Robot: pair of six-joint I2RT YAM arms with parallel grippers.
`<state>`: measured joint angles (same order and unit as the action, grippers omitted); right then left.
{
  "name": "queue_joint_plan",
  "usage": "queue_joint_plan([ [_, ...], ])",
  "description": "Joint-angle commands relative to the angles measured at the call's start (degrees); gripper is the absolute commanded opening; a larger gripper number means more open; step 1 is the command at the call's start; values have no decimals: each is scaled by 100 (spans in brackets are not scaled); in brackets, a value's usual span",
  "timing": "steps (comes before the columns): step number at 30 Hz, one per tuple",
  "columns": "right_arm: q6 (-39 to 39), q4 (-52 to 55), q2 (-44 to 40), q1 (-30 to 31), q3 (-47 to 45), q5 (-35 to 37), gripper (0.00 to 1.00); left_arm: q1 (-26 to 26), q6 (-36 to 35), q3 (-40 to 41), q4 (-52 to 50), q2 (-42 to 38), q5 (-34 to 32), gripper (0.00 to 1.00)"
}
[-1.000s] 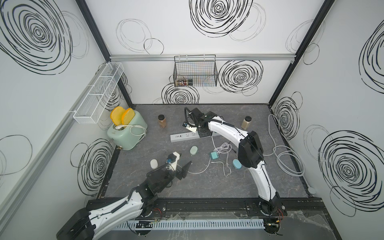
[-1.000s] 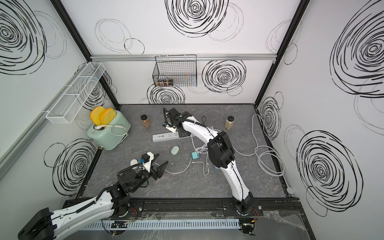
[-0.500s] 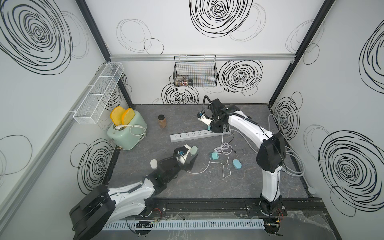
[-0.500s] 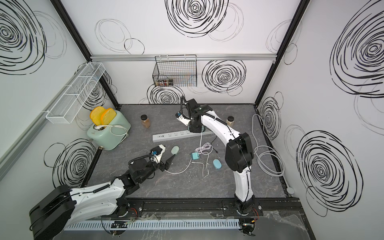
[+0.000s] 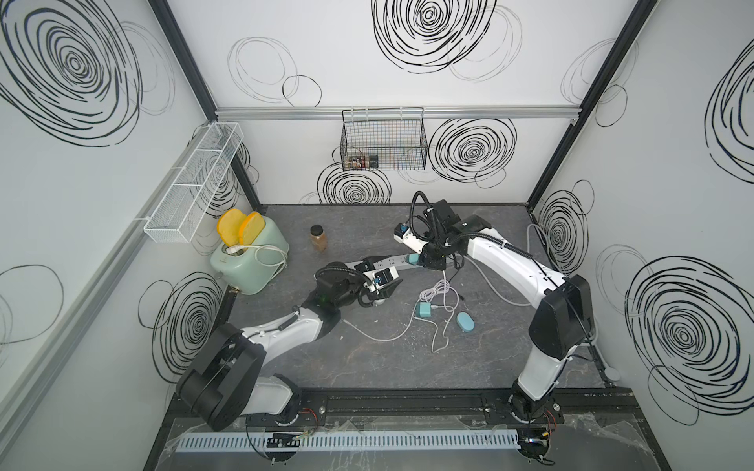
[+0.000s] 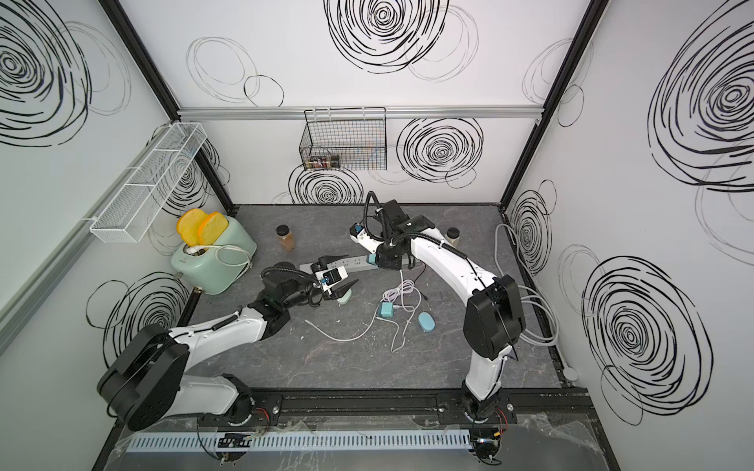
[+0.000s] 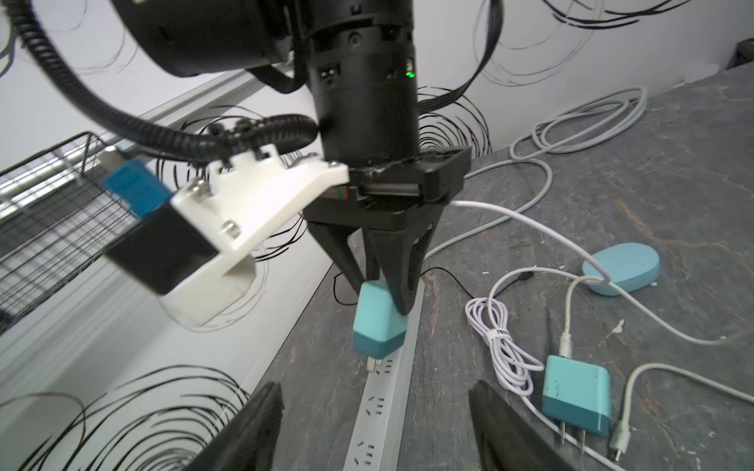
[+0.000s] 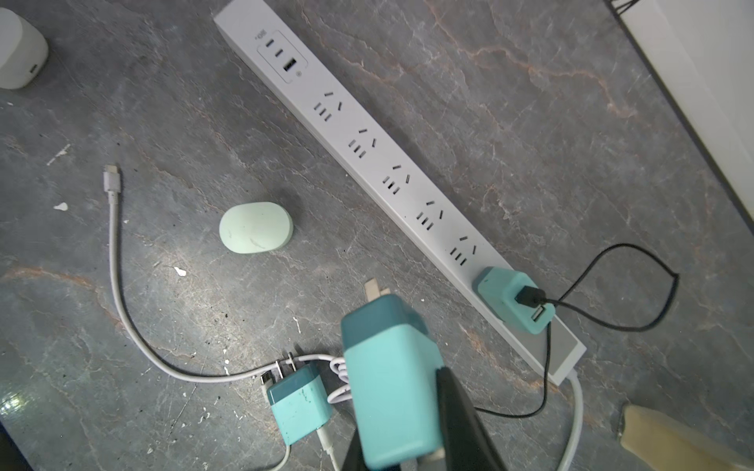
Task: Charge the bluetooth headset
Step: Insert the plug into the socket.
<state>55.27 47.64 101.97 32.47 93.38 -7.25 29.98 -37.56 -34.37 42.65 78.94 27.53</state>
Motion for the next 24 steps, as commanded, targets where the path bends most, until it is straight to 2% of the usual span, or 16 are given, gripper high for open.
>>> queue_joint_plan([
  [1, 46, -180, -191, 117, -84, -227, 13, -45, -864, -333, -534, 231, 700, 75],
  [9, 93, -223, -357, 156, -275, -351, 13, -93, -524, -672, -147, 803, 571, 69],
  [24, 279, -412, -668, 111, -503, -717, 13, -229, -669, -1207, -383, 1297, 768, 57],
])
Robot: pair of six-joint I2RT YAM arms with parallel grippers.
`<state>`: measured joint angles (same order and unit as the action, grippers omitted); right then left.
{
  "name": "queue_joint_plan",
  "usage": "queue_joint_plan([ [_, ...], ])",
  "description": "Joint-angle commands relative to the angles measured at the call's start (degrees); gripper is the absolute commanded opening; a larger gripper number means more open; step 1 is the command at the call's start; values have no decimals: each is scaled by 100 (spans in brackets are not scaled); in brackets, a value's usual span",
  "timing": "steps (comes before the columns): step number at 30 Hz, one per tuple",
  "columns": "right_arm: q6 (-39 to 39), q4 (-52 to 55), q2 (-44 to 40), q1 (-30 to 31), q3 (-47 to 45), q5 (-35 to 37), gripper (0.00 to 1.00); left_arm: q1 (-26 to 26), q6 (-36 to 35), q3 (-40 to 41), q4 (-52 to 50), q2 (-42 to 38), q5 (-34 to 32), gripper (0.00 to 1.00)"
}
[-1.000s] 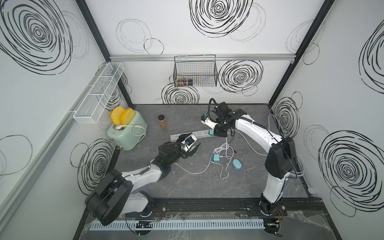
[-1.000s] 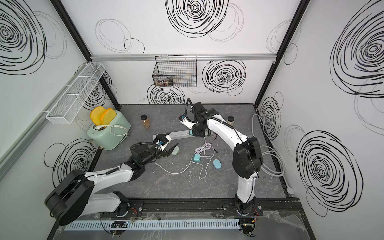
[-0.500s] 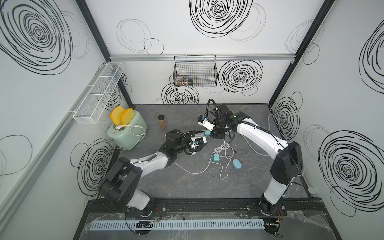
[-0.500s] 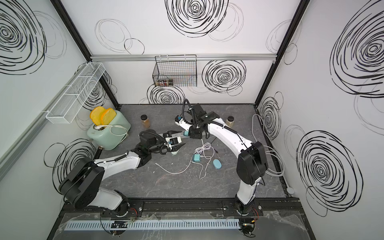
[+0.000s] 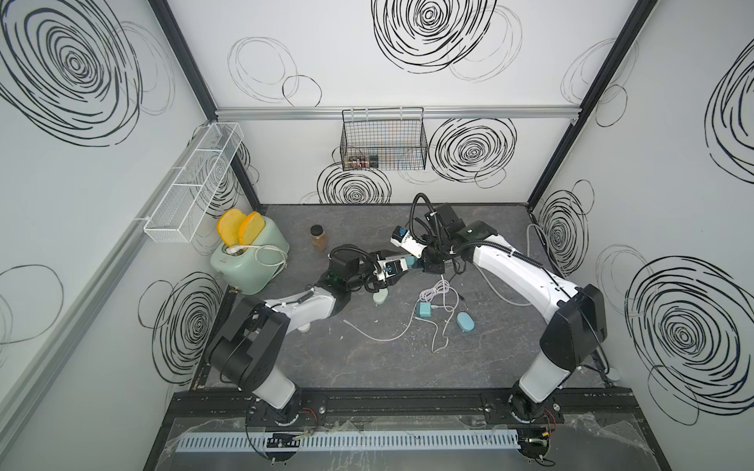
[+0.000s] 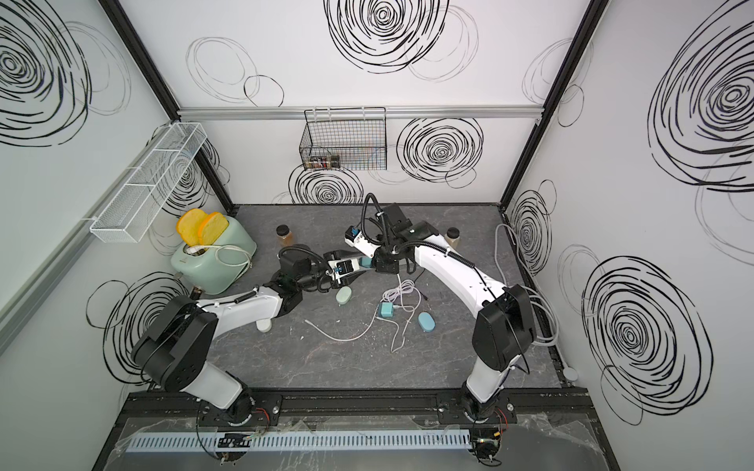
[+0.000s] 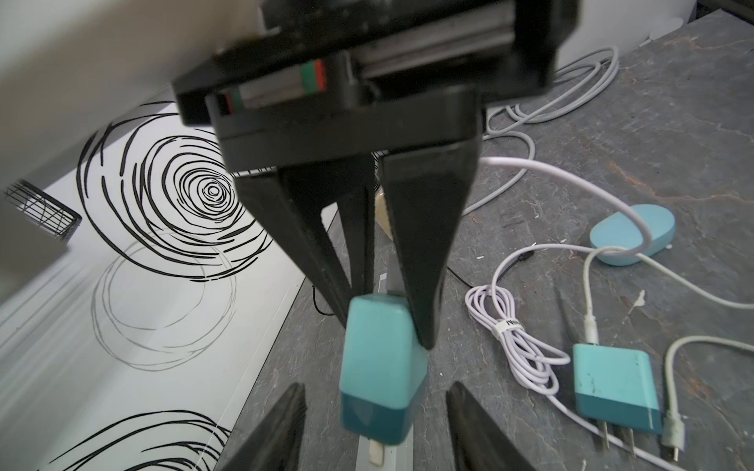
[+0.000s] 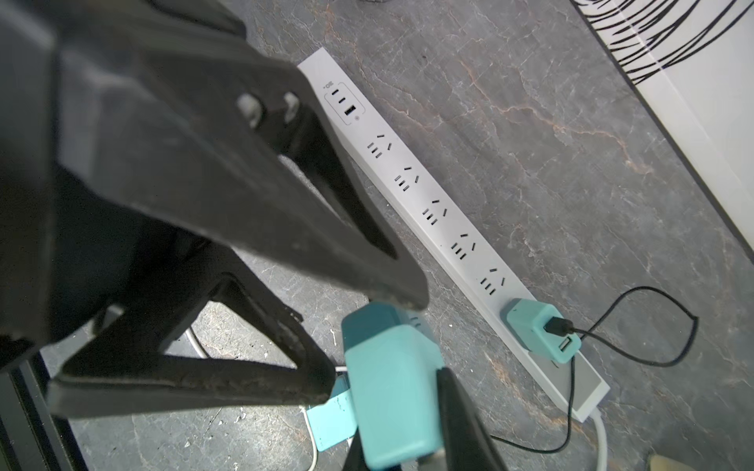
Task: Charge the bluetooth headset
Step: Insert the plug into the socket.
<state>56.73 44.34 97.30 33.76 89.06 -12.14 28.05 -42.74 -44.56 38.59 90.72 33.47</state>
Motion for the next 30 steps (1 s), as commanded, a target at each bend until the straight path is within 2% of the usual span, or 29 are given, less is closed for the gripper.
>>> queue_joint_plan([
  [1, 141, -90, -208, -10, -79, -251, 13, -37, -162, -211, 11, 135, 190, 56],
  [8, 179, -170, -296, 14, -118, -306, 14, -28, -325, -367, -299, 216, 292, 45],
  [15, 420, -350, -494, 34, -352, -393, 16, -16, -429, -542, -449, 340, 256, 43],
  [18, 448, -447, -594, 35, -447, -473, 17, -14, -359, -615, -429, 401, 226, 37],
  [19, 443, -484, -617, 35, -476, -479, 21, -24, -258, -616, -339, 416, 204, 32],
  [26, 62, -1007, -811, -15, -797, -328, 52, -26, 493, -496, 215, 427, 271, 20],
  [30, -519, -1404, -1146, -199, -995, -496, 61, -59, 1144, -405, 569, 488, 27, 16],
])
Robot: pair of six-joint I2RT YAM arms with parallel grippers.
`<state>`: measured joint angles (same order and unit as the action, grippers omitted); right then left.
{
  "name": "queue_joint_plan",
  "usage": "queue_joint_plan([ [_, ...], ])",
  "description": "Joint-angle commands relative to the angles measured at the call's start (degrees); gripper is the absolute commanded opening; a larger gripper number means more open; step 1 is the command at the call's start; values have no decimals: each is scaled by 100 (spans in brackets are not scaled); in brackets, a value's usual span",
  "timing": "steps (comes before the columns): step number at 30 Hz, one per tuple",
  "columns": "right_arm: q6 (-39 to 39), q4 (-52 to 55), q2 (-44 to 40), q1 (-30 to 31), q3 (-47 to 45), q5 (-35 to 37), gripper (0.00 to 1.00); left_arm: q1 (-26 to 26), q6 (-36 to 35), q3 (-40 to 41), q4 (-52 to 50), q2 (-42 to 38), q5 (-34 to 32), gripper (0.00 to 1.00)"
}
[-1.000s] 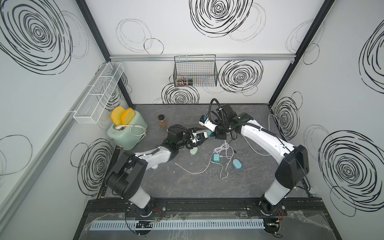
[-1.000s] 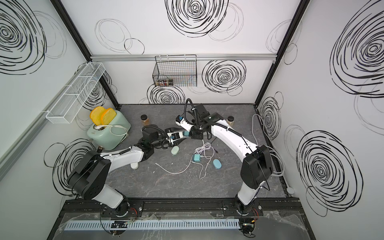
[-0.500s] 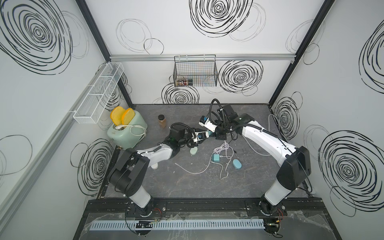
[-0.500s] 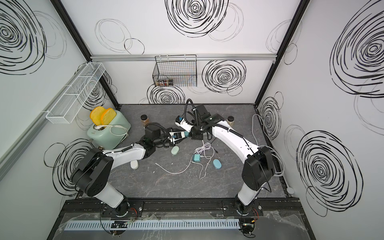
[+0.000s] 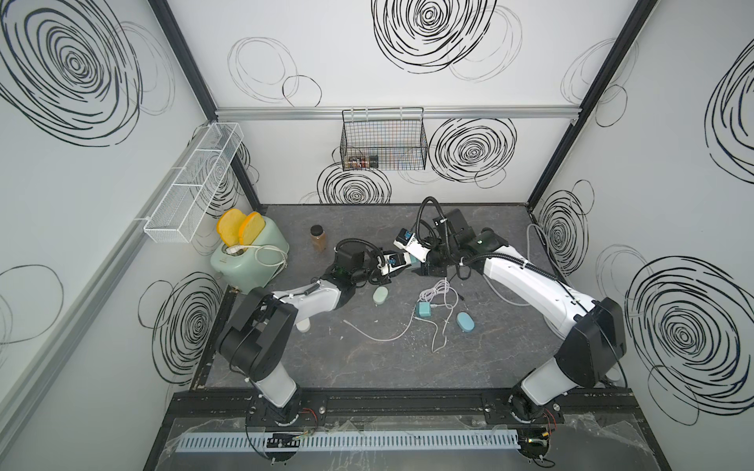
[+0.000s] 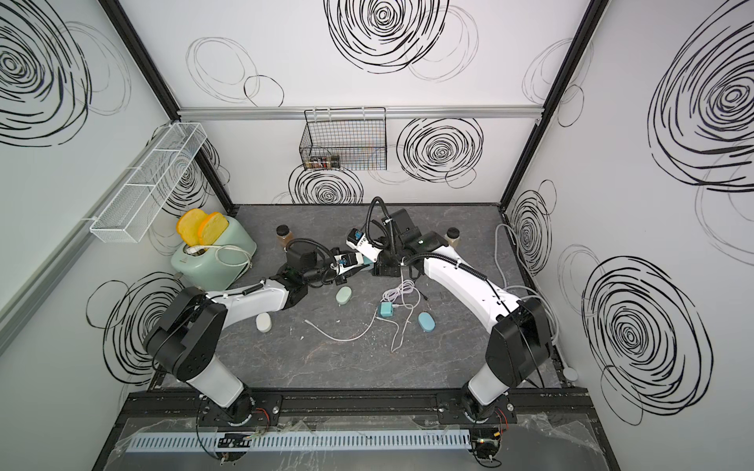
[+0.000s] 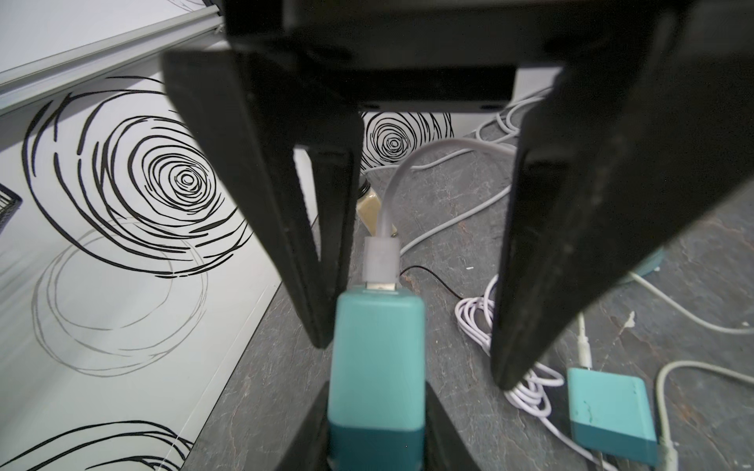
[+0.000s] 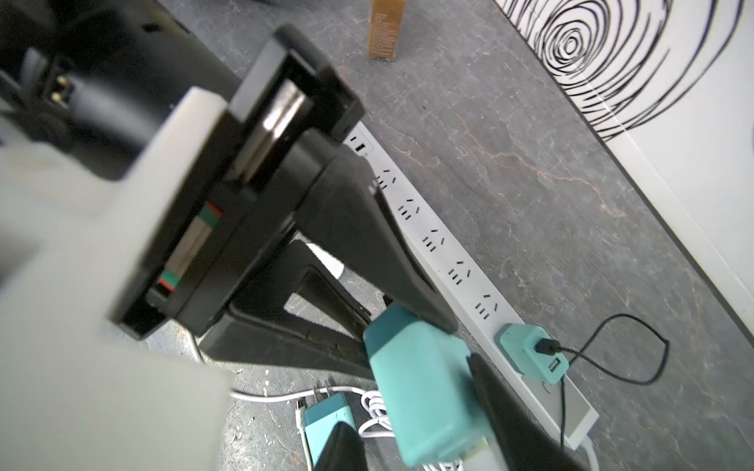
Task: Charge the bluetooth headset
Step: Insert the plug into the socket.
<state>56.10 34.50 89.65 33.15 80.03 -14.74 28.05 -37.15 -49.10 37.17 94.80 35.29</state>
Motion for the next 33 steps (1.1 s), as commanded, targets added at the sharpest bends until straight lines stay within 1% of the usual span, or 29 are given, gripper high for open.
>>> queue_joint_plan([
  [1, -698, -617, -524, -207, -192, -309, 63, -56, 730, 58, 766, 91, -236, 15],
  [4, -1534, -1214, -951, -408, -519, -469, 66, -7, 1242, 107, 928, 78, -558, 14],
  [7, -2731, -1835, -1344, -565, -866, -608, 67, 88, 1879, 216, 1143, 7, -853, 14],
  [8, -3093, -1950, -1468, -596, -992, -638, 67, 147, 2042, 213, 1083, -26, -961, 14],
  [10, -3859, -2267, -1700, -604, -1279, -465, 67, 279, 2228, 131, 750, -112, -1288, 14],
  [12, -4318, -2589, -1974, -591, -1648, -600, 66, 416, 2359, 61, 407, -192, -1620, 14],
  [13, -4696, -2856, -2161, -590, -1902, -690, 67, 474, 2450, 37, 280, -236, -1749, 14],
  [16, -5973, -3745, -2707, -586, -2658, -939, 66, 549, 2769, 55, 99, -353, -1943, 13],
  [17, -6507, -4052, -2843, -581, -2908, -999, 65, 560, 2884, 95, 121, -395, -1970, 12],
  [18, -6857, -4227, -2929, -574, -3085, -1042, 64, 562, 2976, 134, 155, -424, -1973, 12],
  [19, -7116, -4330, -2997, -548, -3222, -1094, 63, 562, 3074, 178, 191, -453, -1973, 11],
  [20, -7373, -4380, -3046, -477, -3325, -949, 62, 565, 3181, 205, 218, -471, -1973, 11],
  [23, -8068, -4446, -3169, -246, -3531, -245, 66, 570, 3384, 260, 228, -541, -1939, 11],
  [25, -8423, -4577, -3162, -169, -3635, -167, 69, 600, 3467, 261, 158, -592, -2025, 11],
  [26, -8510, -4679, -3113, -98, -3674, -170, 72, 628, 3461, 244, 86, -610, -2087, 11],
  [27, -8569, -4689, -3058, -41, -3664, -162, 74, 646, 3428, 255, 52, -629, -2111, 11],
  [31, -9166, -4761, -2784, 34, -3642, -120, 77, 675, 3483, 339, 183, -672, -2070, 11],
  [33, -9360, -4812, -2638, 82, -3607, -107, 77, 675, 3524, 340, 213, -666, -2010, 11],
])
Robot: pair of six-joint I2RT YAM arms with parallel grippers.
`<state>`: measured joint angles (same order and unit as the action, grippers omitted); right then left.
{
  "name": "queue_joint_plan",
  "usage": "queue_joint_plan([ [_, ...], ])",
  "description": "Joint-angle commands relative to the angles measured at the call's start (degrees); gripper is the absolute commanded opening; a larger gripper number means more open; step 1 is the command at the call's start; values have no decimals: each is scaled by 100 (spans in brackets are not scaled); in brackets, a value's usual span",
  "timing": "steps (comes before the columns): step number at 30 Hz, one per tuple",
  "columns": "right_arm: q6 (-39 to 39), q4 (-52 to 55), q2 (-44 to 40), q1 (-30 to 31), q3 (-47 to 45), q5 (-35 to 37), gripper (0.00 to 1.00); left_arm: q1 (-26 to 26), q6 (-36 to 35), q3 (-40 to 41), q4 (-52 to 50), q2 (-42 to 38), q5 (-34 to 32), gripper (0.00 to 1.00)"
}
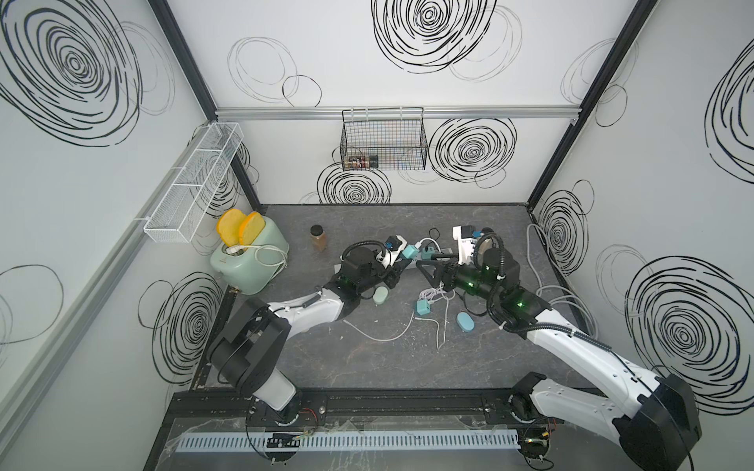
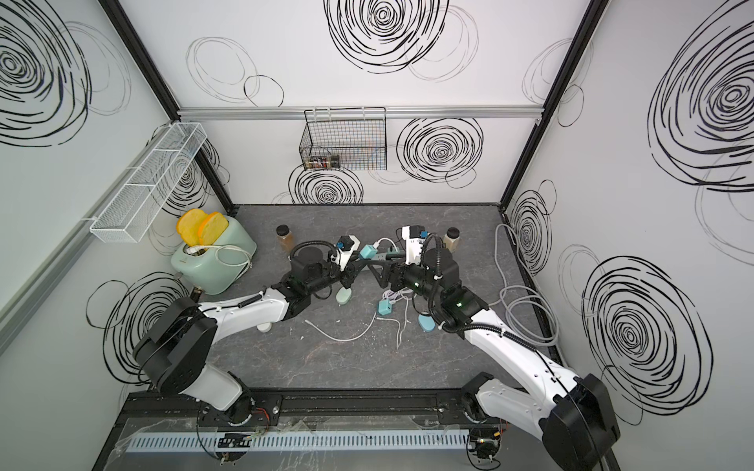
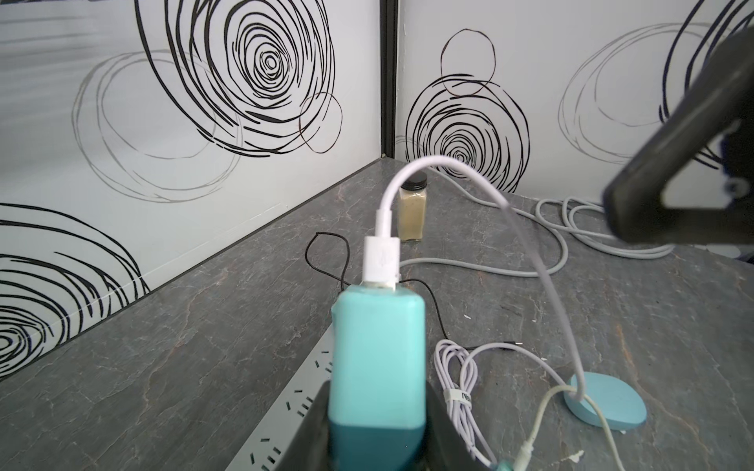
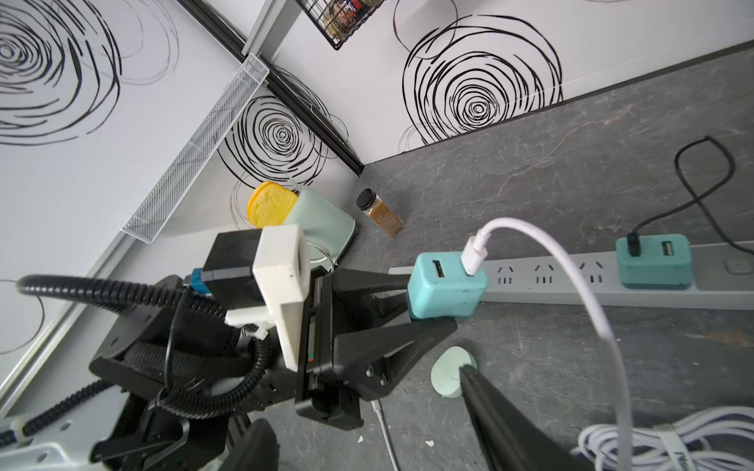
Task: Charge the bluetooth headset
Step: Insert the plug into the socket.
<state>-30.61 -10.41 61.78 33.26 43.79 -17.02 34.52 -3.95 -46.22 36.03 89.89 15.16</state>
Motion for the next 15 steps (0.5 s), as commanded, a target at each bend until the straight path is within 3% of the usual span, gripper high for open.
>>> queue_joint_plan([
  [1, -767, -329, 220, 95, 48, 181, 76, 34, 223, 51, 349, -169, 35, 11],
  [7, -1138, -372, 501, 73, 100, 549, 73, 52, 228, 77, 388, -160, 66, 10],
  [15, -1370, -643, 901, -204, 156, 138, 71, 51, 218, 122, 436, -191, 260, 10],
])
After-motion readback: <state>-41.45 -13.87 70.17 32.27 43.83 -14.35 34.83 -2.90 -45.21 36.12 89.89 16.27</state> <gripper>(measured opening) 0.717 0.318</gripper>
